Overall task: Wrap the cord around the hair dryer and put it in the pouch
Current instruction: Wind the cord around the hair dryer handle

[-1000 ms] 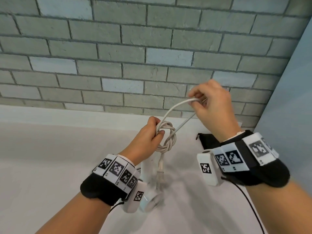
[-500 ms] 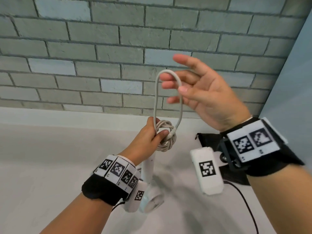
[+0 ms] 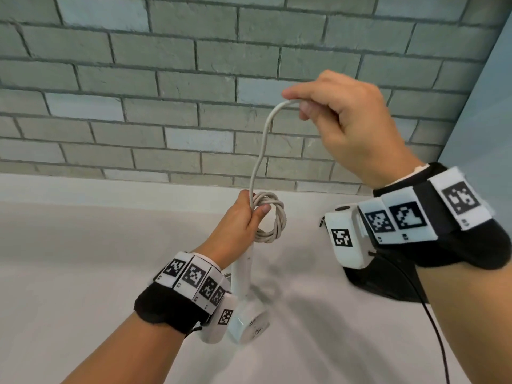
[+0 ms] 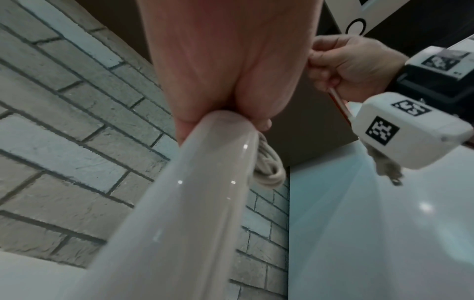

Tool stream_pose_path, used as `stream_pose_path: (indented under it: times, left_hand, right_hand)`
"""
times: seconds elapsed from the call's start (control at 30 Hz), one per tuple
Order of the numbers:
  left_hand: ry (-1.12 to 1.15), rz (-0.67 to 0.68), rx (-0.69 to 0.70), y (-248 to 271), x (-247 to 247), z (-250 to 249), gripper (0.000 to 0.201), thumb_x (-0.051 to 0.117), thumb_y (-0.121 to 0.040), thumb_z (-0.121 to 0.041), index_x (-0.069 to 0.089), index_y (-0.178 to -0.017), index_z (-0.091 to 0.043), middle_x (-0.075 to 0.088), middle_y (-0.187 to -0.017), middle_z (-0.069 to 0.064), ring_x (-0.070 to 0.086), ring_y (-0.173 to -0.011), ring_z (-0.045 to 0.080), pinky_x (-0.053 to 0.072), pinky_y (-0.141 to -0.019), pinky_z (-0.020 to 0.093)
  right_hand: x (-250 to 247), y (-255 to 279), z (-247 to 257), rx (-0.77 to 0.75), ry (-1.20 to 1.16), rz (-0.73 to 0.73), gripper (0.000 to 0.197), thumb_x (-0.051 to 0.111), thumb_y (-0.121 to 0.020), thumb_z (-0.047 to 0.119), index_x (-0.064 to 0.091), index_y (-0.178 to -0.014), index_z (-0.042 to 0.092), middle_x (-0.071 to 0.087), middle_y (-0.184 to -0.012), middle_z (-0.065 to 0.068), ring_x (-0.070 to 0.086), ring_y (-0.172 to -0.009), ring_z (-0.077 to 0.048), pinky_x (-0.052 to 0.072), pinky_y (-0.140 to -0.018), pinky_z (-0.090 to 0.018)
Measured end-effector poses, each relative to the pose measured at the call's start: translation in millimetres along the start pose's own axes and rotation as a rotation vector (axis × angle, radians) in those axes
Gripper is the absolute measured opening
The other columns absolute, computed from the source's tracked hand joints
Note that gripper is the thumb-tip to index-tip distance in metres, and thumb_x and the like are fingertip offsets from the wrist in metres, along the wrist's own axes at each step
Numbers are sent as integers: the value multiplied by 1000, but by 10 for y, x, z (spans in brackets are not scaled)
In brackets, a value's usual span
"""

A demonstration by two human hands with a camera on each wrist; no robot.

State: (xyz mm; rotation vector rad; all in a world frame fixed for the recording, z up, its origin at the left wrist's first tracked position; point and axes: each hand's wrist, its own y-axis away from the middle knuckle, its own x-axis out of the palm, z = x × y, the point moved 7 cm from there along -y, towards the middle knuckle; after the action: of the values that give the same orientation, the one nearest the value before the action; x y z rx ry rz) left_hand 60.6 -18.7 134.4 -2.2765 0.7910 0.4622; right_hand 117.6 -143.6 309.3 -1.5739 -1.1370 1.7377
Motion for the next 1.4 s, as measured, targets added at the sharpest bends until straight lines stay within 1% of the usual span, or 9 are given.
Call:
stream_pose_path:
  times: [0.17,0.33,0.5,0.6,0.67,0.83,1.0,1.2,1.4]
  left_hand:
    - [30,11,45,67,-10,-49,32,40,-94,-32,46,-104,-2,57,-90,12,55,-82,24,42,-74,32]
    - [-18,32,51,48,-3,-52,27,40,-95,-32,41,-90,-4,42,-68,-5,43,-63,13,32,-56,20]
    - [-12,78,68,48,35,-76,24,42,-94,-33,38,-82,-13,41,-68,-6,40,-61,8,32,-57,21]
    - [19,76,103,81,23,-85,21,46,-93,-28,36,-75,-24,42,-66,-9,43,-59,2,35,-56,16]
    - [34,45,101,87,18,-72,20,48,-92,-27,37,-75,-26,43,-66,-10,46,-59,-3,35,-56,14]
    - [62,-24,63,61,18,-46,14,48,-92,-28,42,-81,-23,47,-67,-12,48,-59,-6,37,-55,11]
    - [44,-57,33,38,39,-40,15,44,-93,-30,43,-95,-15,49,-70,-12,51,-60,-4,38,-56,9]
    - [12,-114,77,34,21,-72,13,42,-95,-27,44,-100,-15,50,-70,-13,51,-61,-2,37,-59,8]
    - [31,-131,81,27,48,-85,8,40,-96,-24,44,-97,-16,50,-70,-14,52,-60,-2,36,-55,8]
  right_hand:
    - [283,339,-581,308,99,200,25,43,-95,22,59,-112,14,60,-97,-5,55,-87,-22,39,-71,-30]
    - [845,760,-515,432,-293,526,38,50,-90,10,50,-125,24,57,-100,6,56,-87,-7,46,-75,-17]
    - [1087,855,-543,434,-457,373,19,55,-89,13,68,-103,12,62,-83,13,57,-73,9,40,-66,-9]
    - [1182,966,-676,582,-582,297,11,59,-86,10,68,-89,16,68,-78,-13,62,-67,-21,50,-58,-25]
    - [1283,1054,-687,653,-670,289,13,58,-85,4,66,-87,14,68,-81,-14,63,-70,-24,53,-65,-25]
    - [1404,1231,-651,804,-806,243,13,61,-83,1,68,-94,-2,65,-74,-4,58,-62,-1,47,-62,-15]
    - [1326,1278,-620,854,-899,236,16,55,-85,-5,66,-95,-5,65,-65,-3,55,-53,-3,40,-50,-15]
    - [1214,1336,-565,998,-1077,185,36,56,-87,14,53,-122,12,65,-85,-10,62,-81,-19,50,-76,-31]
    - [1273,1325,-461,1102,-1269,172,34,54,-85,0,51,-119,5,63,-78,-6,60,-71,-14,50,-69,-27]
